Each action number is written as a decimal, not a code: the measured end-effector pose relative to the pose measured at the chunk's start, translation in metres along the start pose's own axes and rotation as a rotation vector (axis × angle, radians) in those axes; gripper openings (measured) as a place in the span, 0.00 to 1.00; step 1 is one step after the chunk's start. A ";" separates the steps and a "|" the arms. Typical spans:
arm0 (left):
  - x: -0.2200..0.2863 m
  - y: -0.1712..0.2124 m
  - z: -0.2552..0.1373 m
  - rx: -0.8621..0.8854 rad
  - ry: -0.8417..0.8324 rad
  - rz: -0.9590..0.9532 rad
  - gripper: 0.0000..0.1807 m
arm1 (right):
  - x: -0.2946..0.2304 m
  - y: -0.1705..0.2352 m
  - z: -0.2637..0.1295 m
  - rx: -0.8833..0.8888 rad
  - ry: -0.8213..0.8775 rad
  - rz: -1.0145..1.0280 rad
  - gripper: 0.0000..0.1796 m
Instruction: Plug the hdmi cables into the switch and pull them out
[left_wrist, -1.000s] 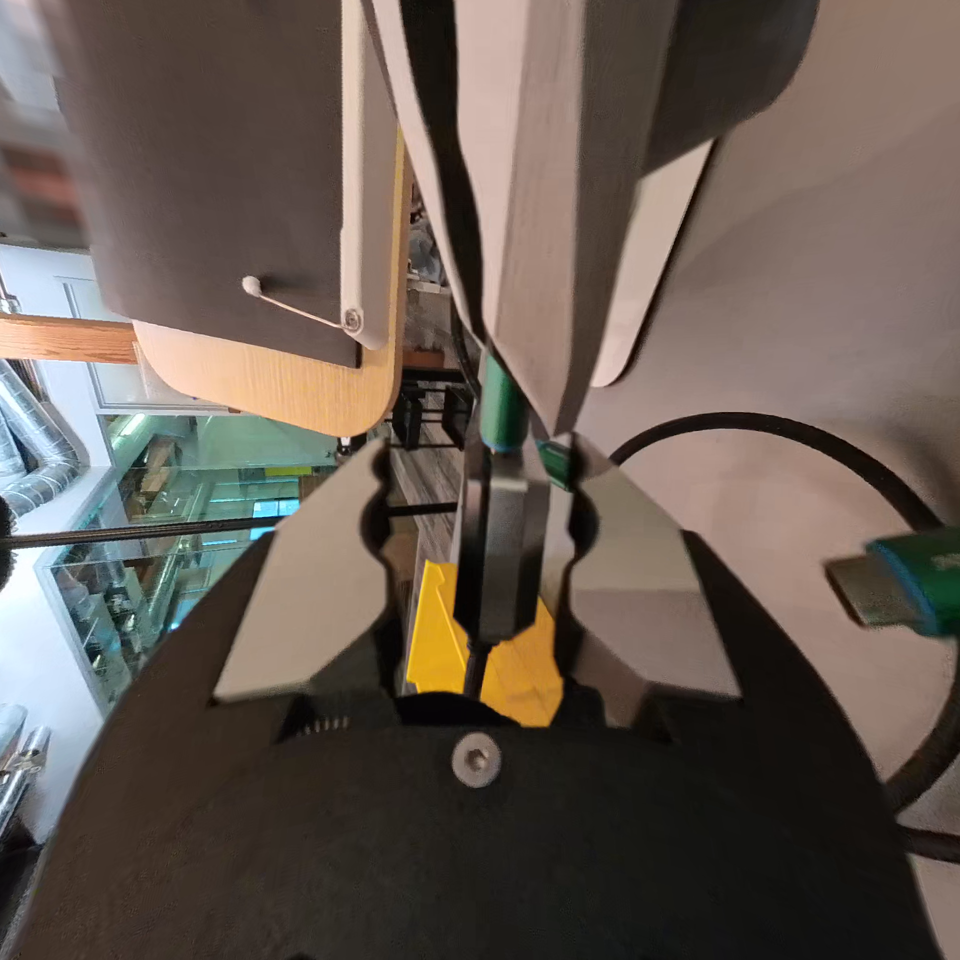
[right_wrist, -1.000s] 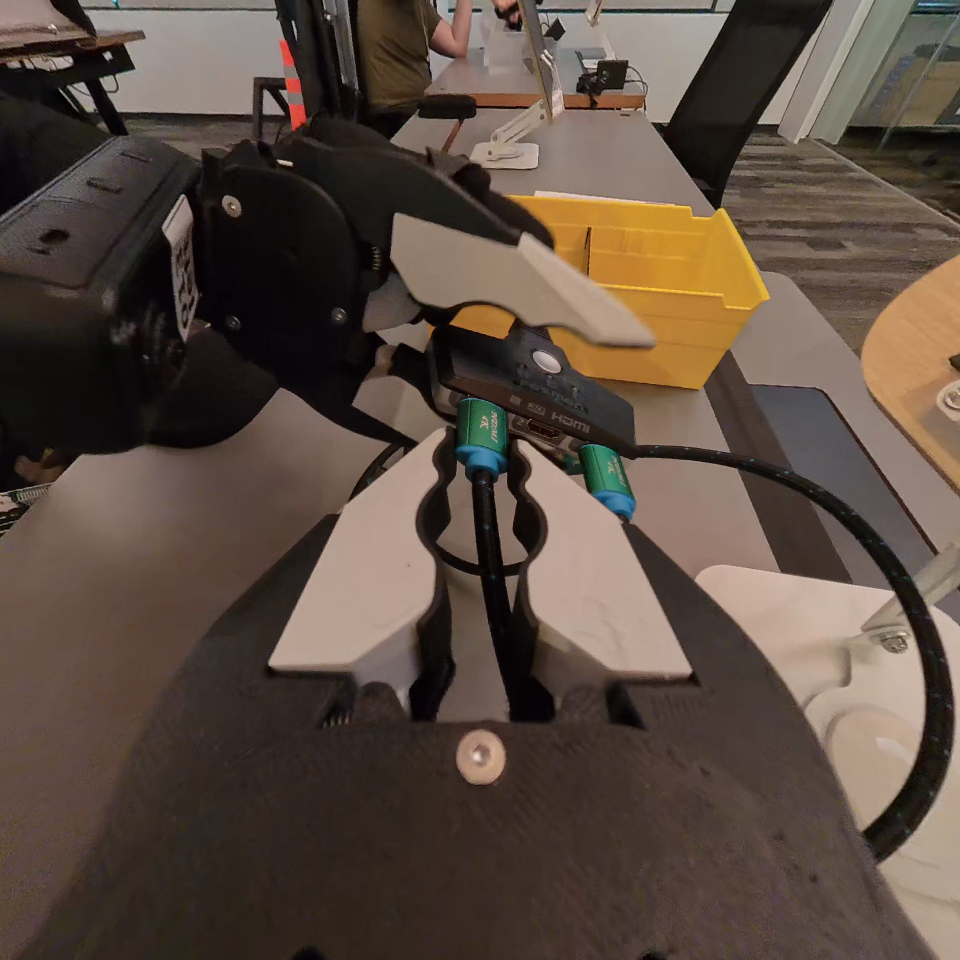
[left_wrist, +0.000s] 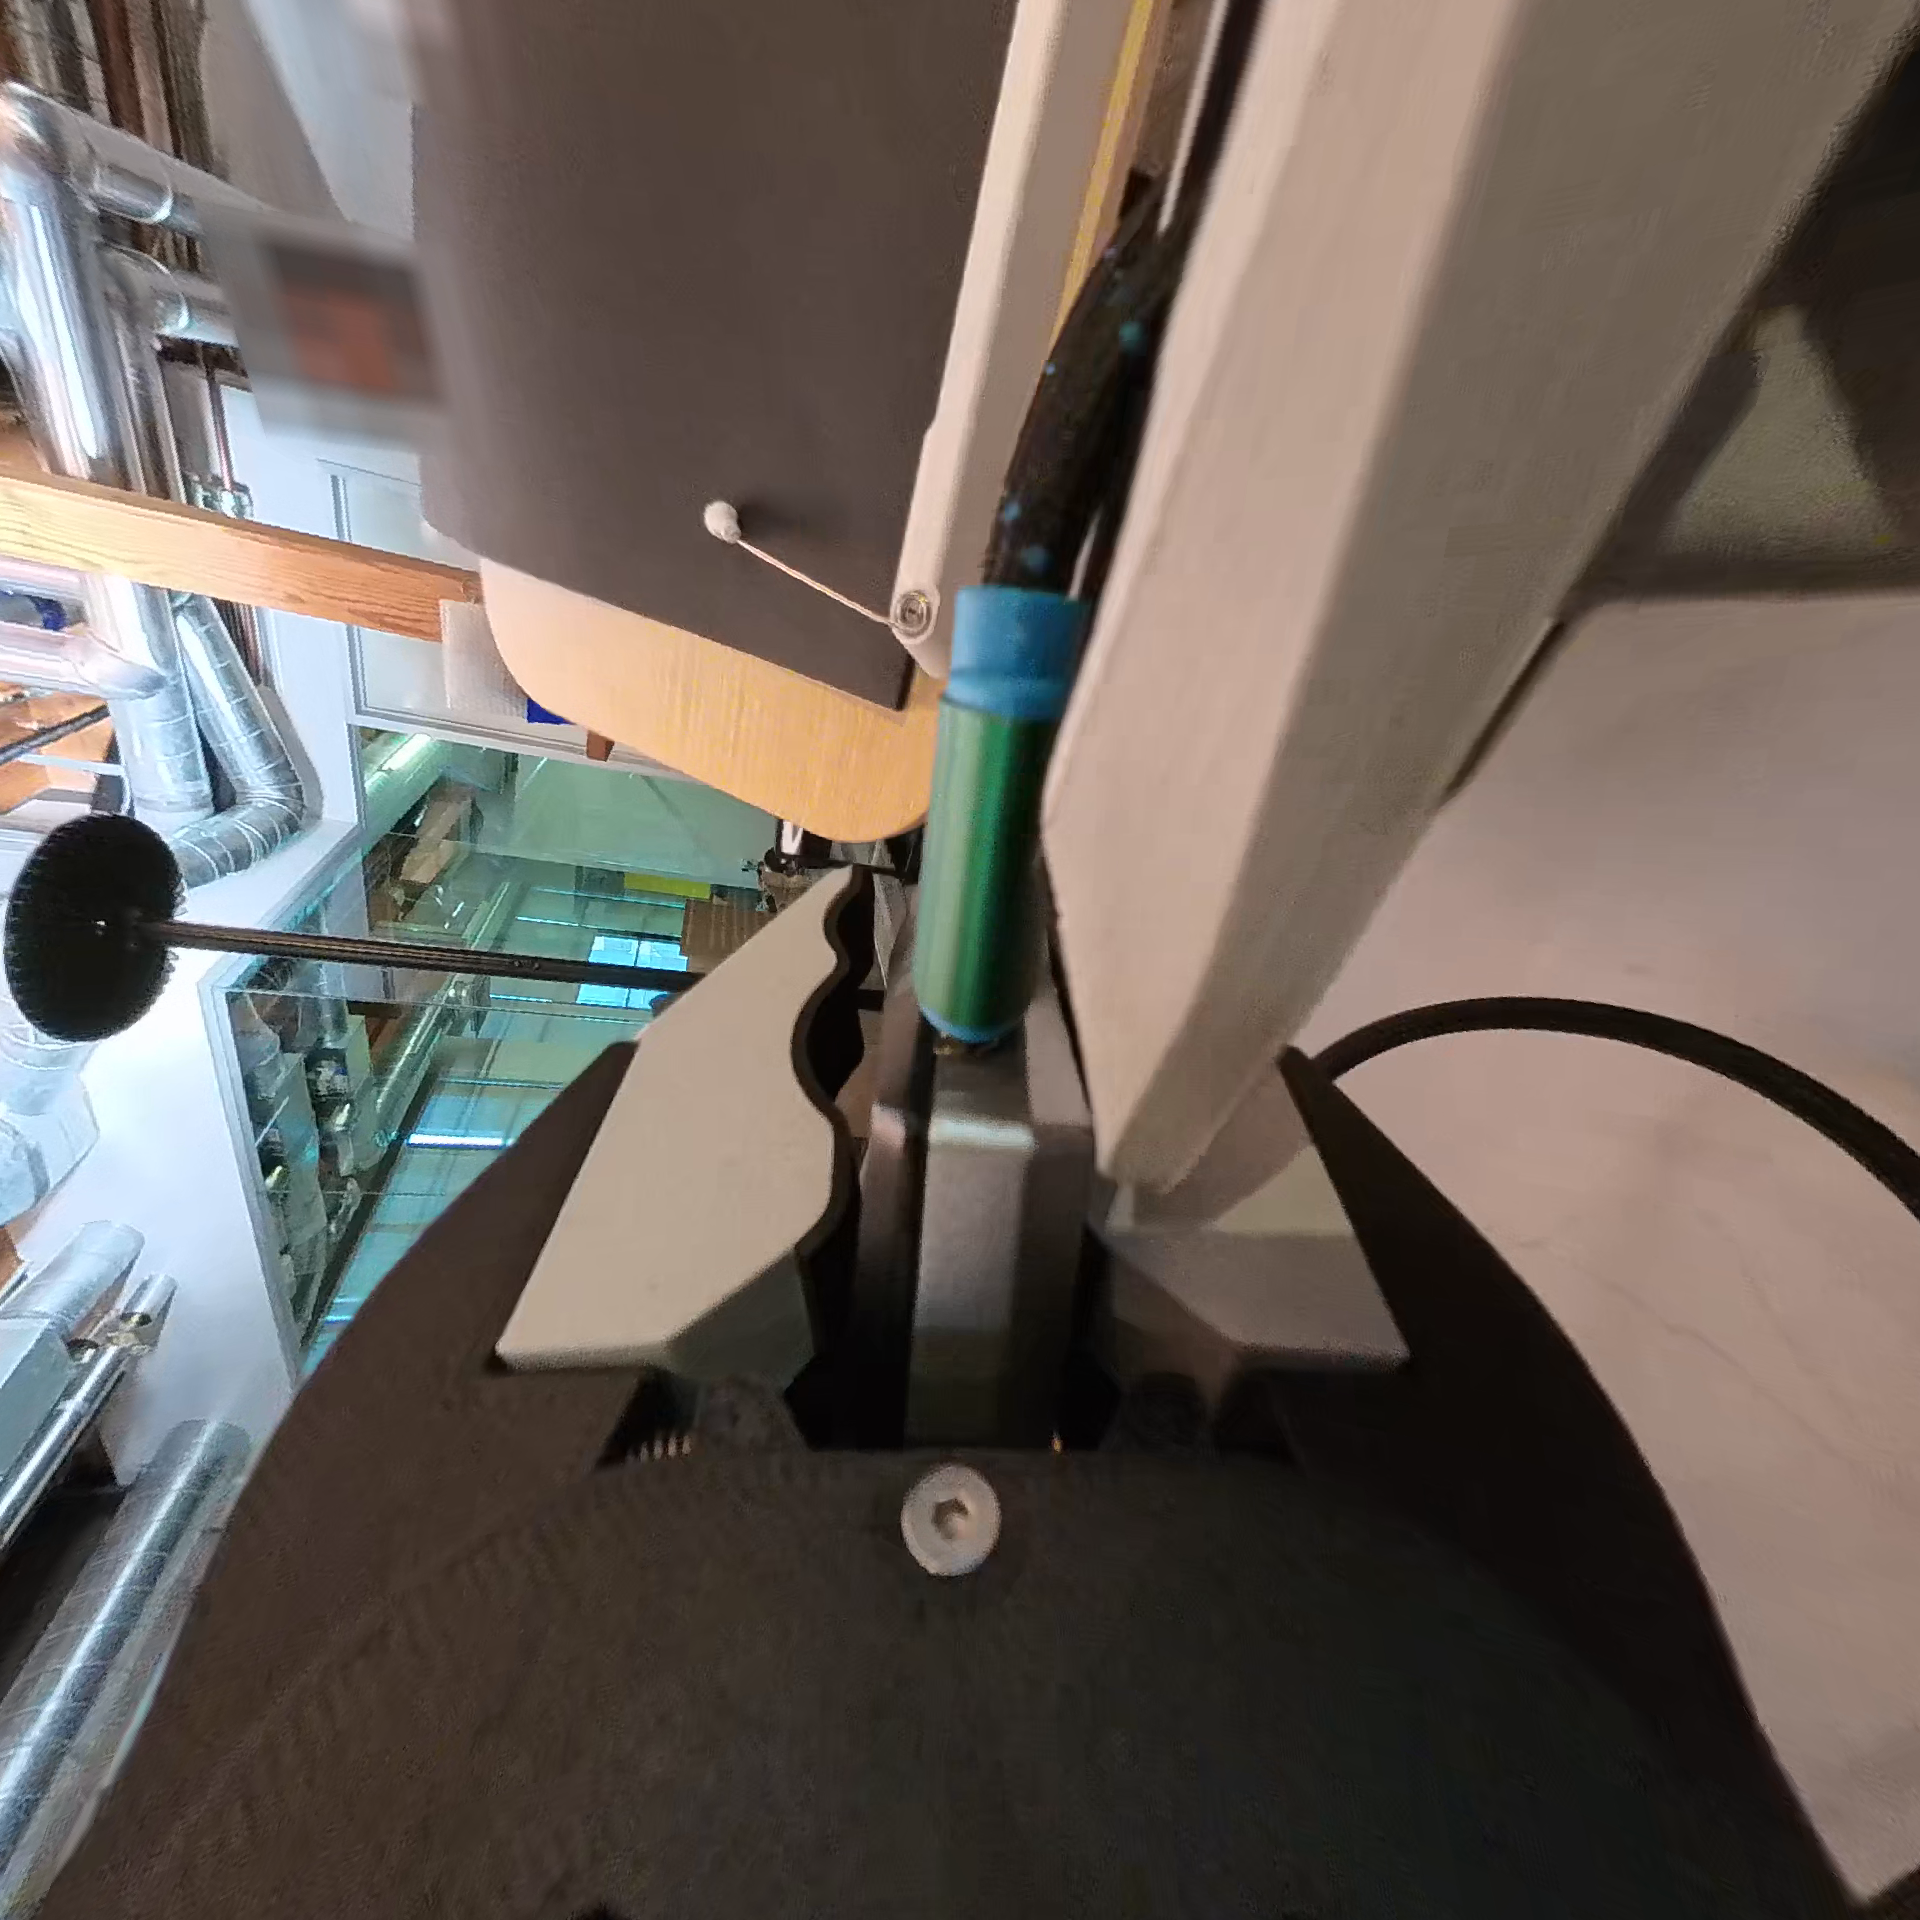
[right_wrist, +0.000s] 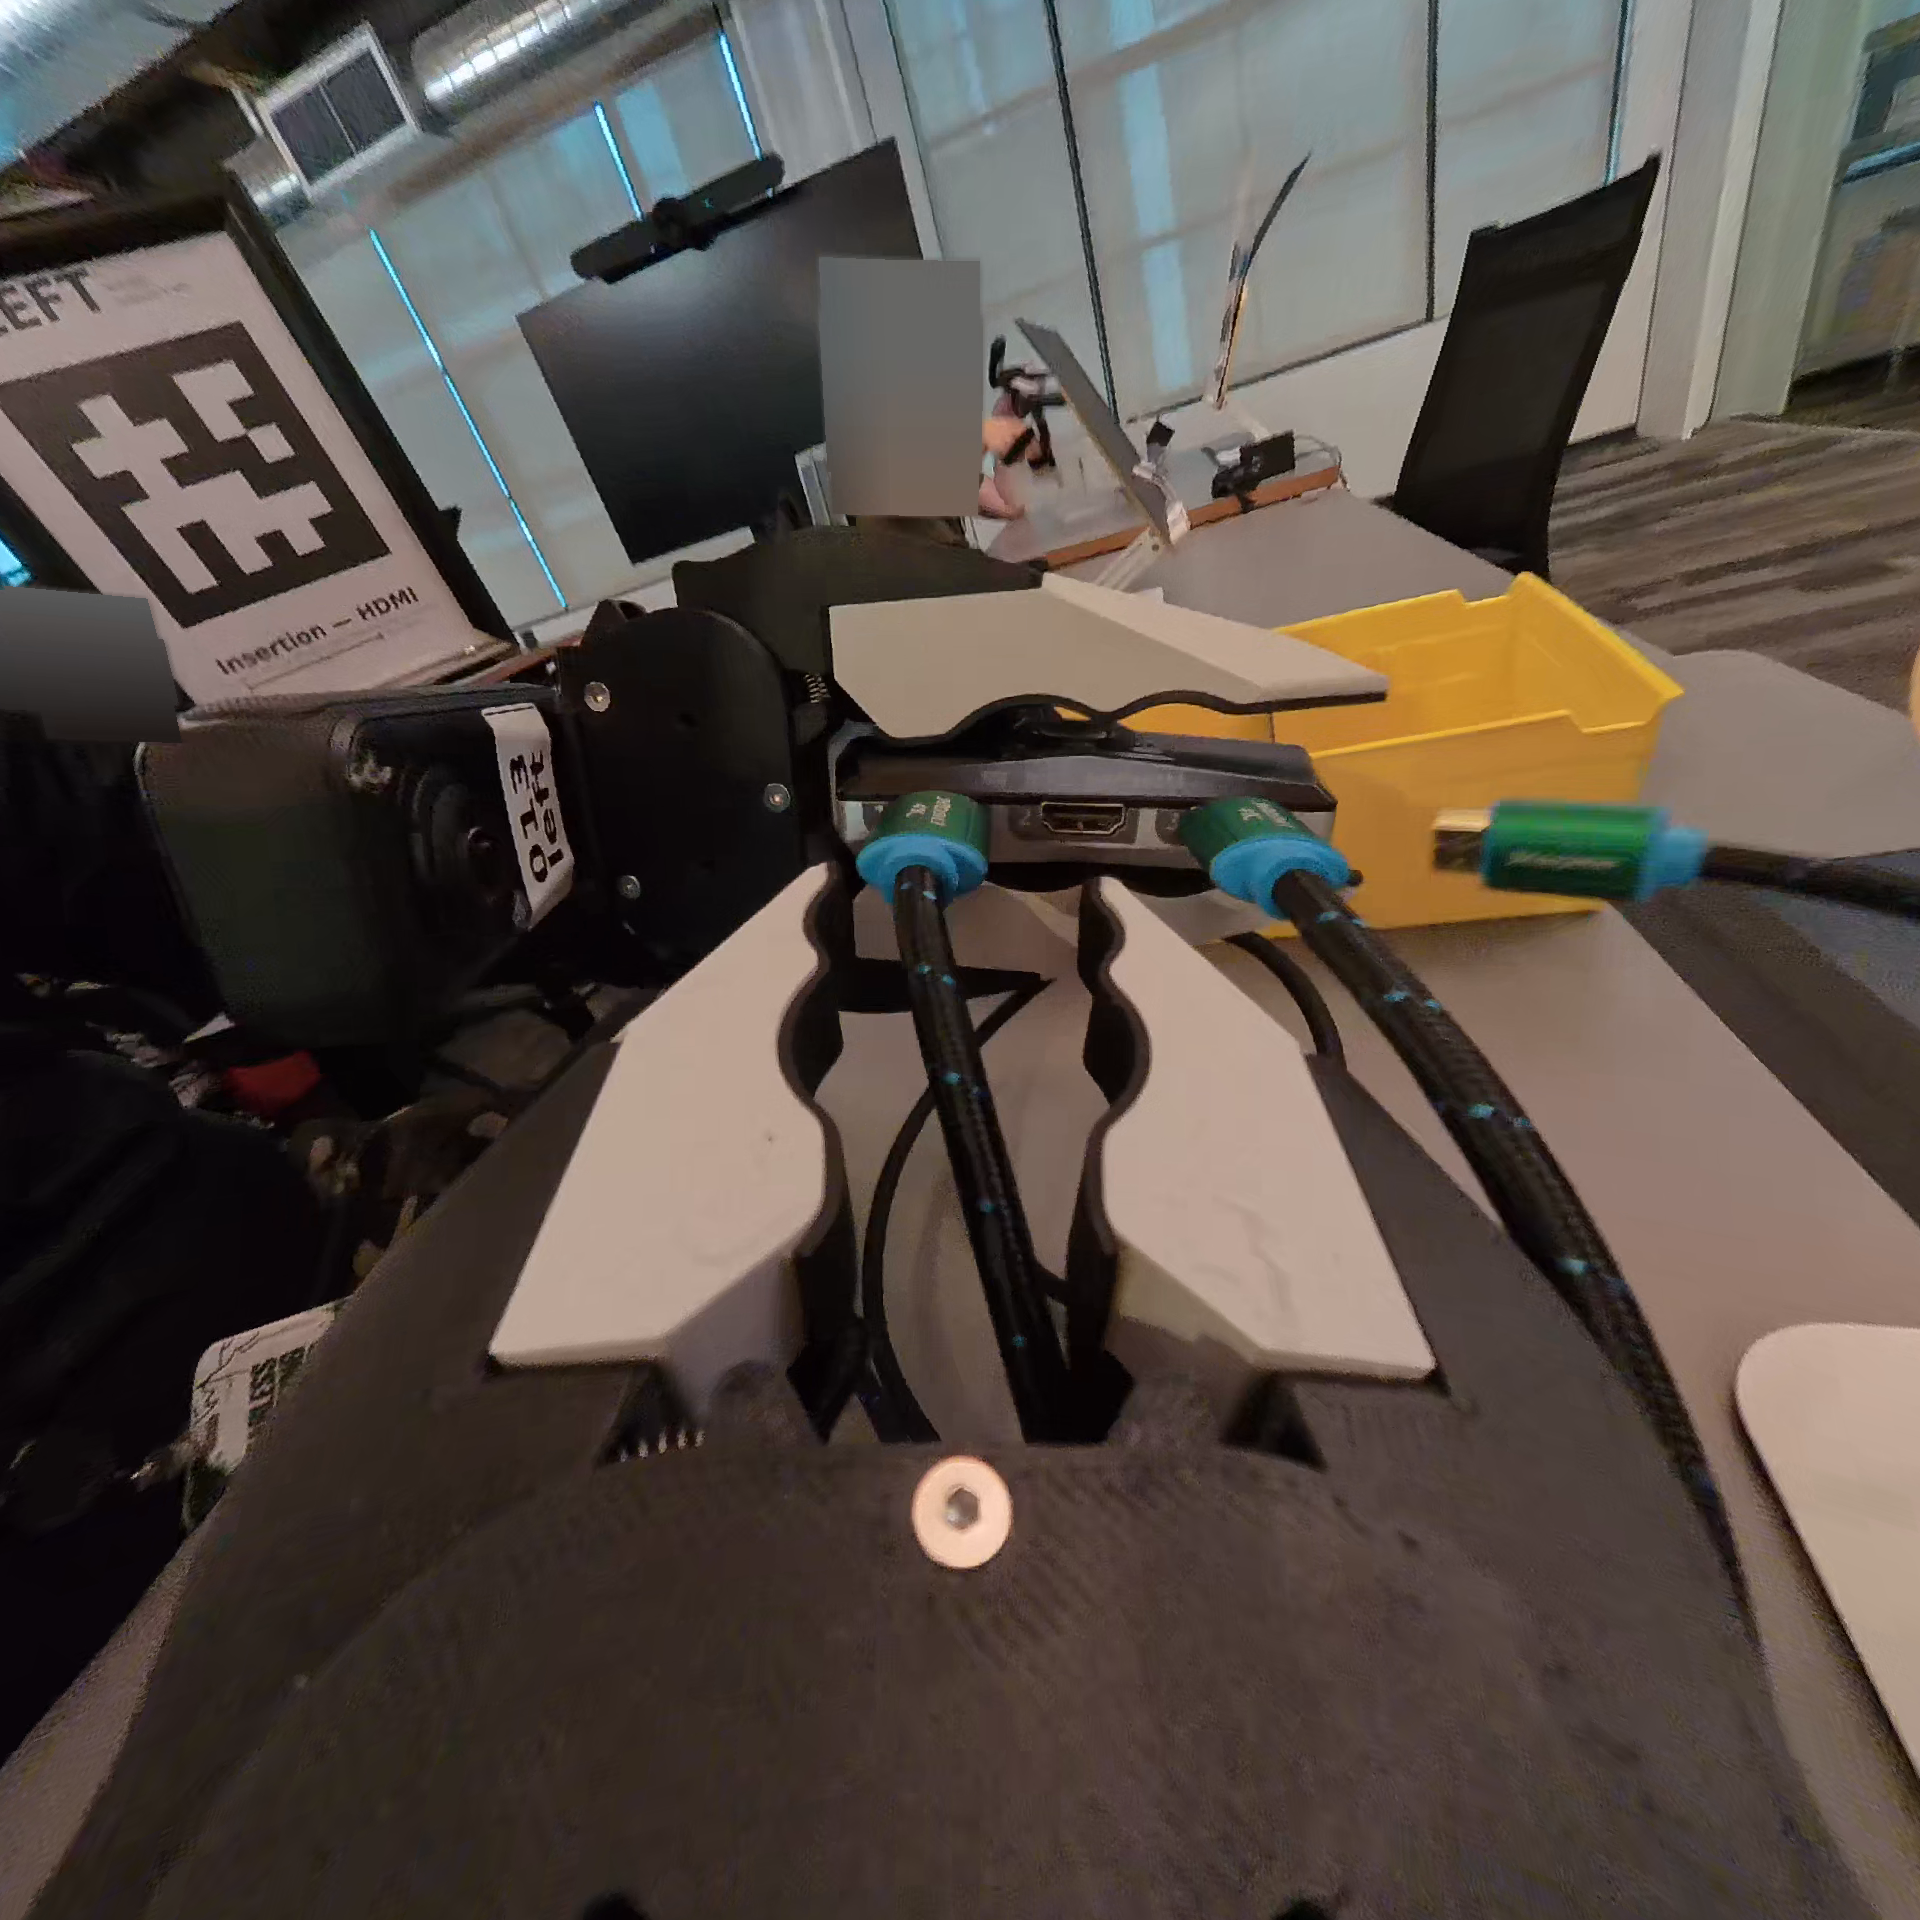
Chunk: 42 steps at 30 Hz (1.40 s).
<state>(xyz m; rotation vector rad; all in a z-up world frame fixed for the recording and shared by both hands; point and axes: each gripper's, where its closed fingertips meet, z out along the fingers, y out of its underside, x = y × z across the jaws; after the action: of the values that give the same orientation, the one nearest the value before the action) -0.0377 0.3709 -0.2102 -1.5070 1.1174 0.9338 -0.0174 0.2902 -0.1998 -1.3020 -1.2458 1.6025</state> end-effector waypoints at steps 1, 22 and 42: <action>0.000 0.000 0.001 0.004 0.002 -0.008 0.14 | -0.001 -0.005 -0.001 0.038 -0.008 0.002 0.22; 0.009 0.005 0.003 0.009 -0.005 0.066 0.17 | -0.006 -0.006 0.000 -0.015 0.018 -0.023 0.13; 0.017 -0.002 -0.001 0.041 0.020 0.061 0.17 | -0.009 0.002 -0.006 -0.062 -0.003 -0.102 0.11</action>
<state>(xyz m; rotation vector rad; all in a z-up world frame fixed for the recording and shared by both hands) -0.0315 0.3668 -0.2253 -1.4591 1.1959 0.9330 -0.0092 0.2829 -0.1994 -1.2538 -1.3518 1.5050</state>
